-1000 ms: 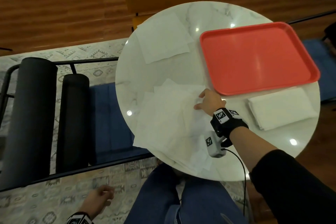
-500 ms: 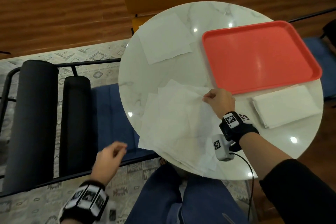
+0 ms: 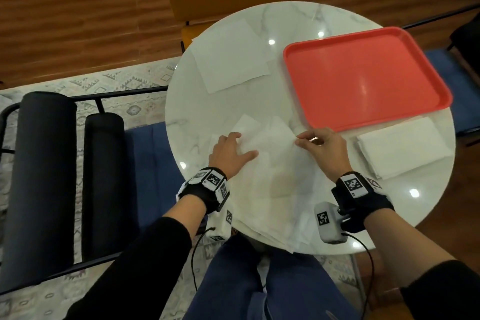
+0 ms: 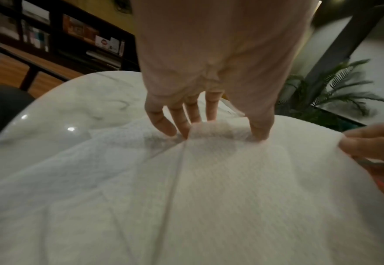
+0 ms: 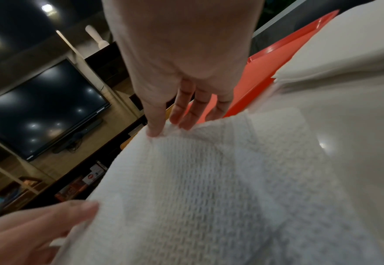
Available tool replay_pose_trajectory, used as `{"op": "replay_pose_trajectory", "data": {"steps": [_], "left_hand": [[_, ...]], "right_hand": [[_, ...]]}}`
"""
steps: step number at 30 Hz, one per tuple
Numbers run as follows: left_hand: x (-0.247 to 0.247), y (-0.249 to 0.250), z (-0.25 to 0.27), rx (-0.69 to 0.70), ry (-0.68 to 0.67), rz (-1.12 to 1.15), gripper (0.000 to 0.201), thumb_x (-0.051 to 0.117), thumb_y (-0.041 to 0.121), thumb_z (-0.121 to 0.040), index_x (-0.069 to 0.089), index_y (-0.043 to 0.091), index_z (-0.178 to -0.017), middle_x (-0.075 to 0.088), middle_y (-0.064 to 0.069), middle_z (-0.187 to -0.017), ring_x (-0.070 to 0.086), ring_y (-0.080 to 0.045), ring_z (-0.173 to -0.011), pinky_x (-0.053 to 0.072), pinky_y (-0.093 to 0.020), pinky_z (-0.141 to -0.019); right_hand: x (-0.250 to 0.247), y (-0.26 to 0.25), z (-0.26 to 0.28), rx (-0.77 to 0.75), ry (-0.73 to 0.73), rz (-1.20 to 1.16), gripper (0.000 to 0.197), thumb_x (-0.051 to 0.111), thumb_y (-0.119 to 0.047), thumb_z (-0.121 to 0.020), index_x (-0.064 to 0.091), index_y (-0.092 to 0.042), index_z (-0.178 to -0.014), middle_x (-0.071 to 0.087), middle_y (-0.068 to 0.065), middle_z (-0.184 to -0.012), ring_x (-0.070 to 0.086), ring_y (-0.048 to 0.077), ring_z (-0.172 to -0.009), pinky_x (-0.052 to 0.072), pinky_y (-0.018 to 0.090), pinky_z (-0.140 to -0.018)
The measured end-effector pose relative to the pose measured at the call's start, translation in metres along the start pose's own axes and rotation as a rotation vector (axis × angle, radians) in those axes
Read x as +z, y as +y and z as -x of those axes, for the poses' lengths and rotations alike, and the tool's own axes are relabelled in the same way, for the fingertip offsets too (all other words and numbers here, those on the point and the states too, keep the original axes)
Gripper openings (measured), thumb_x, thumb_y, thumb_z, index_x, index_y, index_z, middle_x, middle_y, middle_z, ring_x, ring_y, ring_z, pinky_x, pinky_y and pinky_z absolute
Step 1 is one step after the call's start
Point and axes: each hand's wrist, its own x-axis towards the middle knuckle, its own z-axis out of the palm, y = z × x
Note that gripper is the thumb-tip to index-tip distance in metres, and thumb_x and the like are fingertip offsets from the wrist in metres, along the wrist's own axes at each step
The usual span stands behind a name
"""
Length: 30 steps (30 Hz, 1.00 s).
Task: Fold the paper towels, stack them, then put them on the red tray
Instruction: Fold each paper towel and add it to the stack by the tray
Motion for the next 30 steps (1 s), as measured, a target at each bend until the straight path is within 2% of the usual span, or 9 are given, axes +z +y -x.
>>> {"op": "replay_pose_trajectory", "data": {"steps": [5, 10, 13, 15, 18, 21, 23, 27, 30], "left_hand": [[-0.007, 0.01, 0.002, -0.054, 0.013, 0.135, 0.074, 0.062, 0.054, -0.082, 0.033, 0.018, -0.14, 0.044, -0.01, -0.139, 0.043, -0.026, -0.129, 0.035, -0.029, -0.098], [-0.017, 0.016, 0.0, 0.017, 0.171, 0.325, 0.047, 0.072, 0.031, -0.081, 0.052, 0.017, -0.122, 0.055, -0.007, -0.103, 0.053, -0.018, -0.093, 0.039, -0.021, -0.077], [-0.027, 0.022, -0.001, 0.106, 0.206, 0.308, 0.026, 0.071, 0.031, -0.082, 0.058, 0.021, -0.103, 0.053, 0.004, -0.075, 0.05, -0.015, -0.076, 0.039, -0.021, -0.067], [-0.036, 0.032, 0.002, 0.205, 0.197, 0.142, 0.018, 0.064, 0.034, -0.087, 0.056, 0.022, -0.098, 0.05, 0.009, -0.059, 0.047, -0.016, -0.067, 0.04, -0.026, -0.066], [-0.047, 0.047, 0.008, 0.356, 0.222, -0.109, 0.012, 0.057, 0.037, -0.091, 0.056, 0.026, -0.095, 0.069, 0.009, -0.079, 0.062, -0.017, -0.084, 0.049, -0.035, -0.081], [-0.057, 0.061, 0.015, 0.496, 0.2, -0.068, 0.006, 0.061, 0.033, -0.088, 0.058, 0.033, -0.094, 0.071, 0.011, -0.092, 0.066, -0.009, -0.093, 0.053, -0.039, -0.083], [-0.061, 0.07, 0.022, 0.531, 0.122, 0.043, 0.013, 0.065, 0.028, -0.086, 0.058, 0.036, -0.094, 0.071, 0.009, -0.088, 0.066, -0.003, -0.086, 0.054, -0.037, -0.083], [-0.073, 0.08, 0.034, 0.521, 0.034, 0.139, 0.042, 0.073, 0.023, -0.079, 0.048, 0.034, -0.111, 0.069, 0.003, -0.074, 0.061, -0.009, -0.067, 0.051, -0.025, -0.072], [-0.082, 0.07, 0.033, 0.403, -0.025, 0.171, 0.043, 0.078, 0.021, -0.074, 0.055, 0.028, -0.11, 0.07, -0.003, -0.069, 0.065, -0.014, -0.068, 0.053, -0.031, -0.071]], "right_hand": [[-0.006, 0.008, 0.002, 0.051, -0.022, -0.083, 0.006, 0.077, -0.025, -0.077, 0.073, -0.023, -0.081, 0.068, -0.001, -0.092, 0.059, 0.012, -0.071, 0.046, 0.019, -0.069], [-0.015, 0.012, -0.001, 0.065, -0.136, 0.094, 0.014, 0.074, -0.028, -0.079, 0.07, -0.024, -0.093, 0.067, 0.002, -0.099, 0.057, 0.015, -0.072, 0.046, 0.025, -0.069], [-0.021, -0.003, -0.012, 0.008, -0.205, 0.282, 0.044, 0.075, -0.032, -0.078, 0.059, -0.029, -0.119, 0.058, 0.003, -0.115, 0.057, 0.017, -0.09, 0.05, 0.04, -0.086], [-0.023, -0.027, -0.018, -0.071, -0.236, 0.272, 0.06, 0.076, -0.034, -0.077, 0.05, -0.027, -0.13, 0.052, 0.005, -0.124, 0.053, 0.015, -0.101, 0.045, 0.034, -0.09], [-0.022, -0.068, -0.025, -0.167, -0.326, 0.227, 0.076, 0.077, -0.036, -0.076, 0.037, -0.029, -0.141, 0.044, 0.002, -0.135, 0.044, 0.009, -0.112, 0.037, 0.026, -0.09], [-0.017, -0.095, -0.032, -0.237, -0.436, 0.268, 0.092, 0.079, -0.041, -0.071, 0.025, -0.036, -0.146, 0.036, -0.001, -0.147, 0.035, 0.008, -0.129, 0.032, 0.031, -0.104], [-0.015, -0.106, -0.037, -0.234, -0.512, 0.326, 0.085, 0.079, -0.042, -0.07, 0.035, -0.033, -0.142, 0.043, -0.002, -0.142, 0.039, 0.011, -0.129, 0.034, 0.031, -0.104], [-0.026, -0.114, -0.038, -0.186, -0.547, 0.188, 0.025, 0.077, -0.022, -0.076, 0.068, -0.009, -0.096, 0.066, 0.008, -0.087, 0.06, 0.014, -0.079, 0.047, 0.034, -0.072], [-0.044, -0.106, -0.029, -0.096, -0.475, -0.123, 0.028, 0.076, -0.011, -0.076, 0.068, -0.004, -0.101, 0.071, 0.013, -0.095, 0.067, 0.016, -0.082, 0.054, 0.033, -0.076]]}}
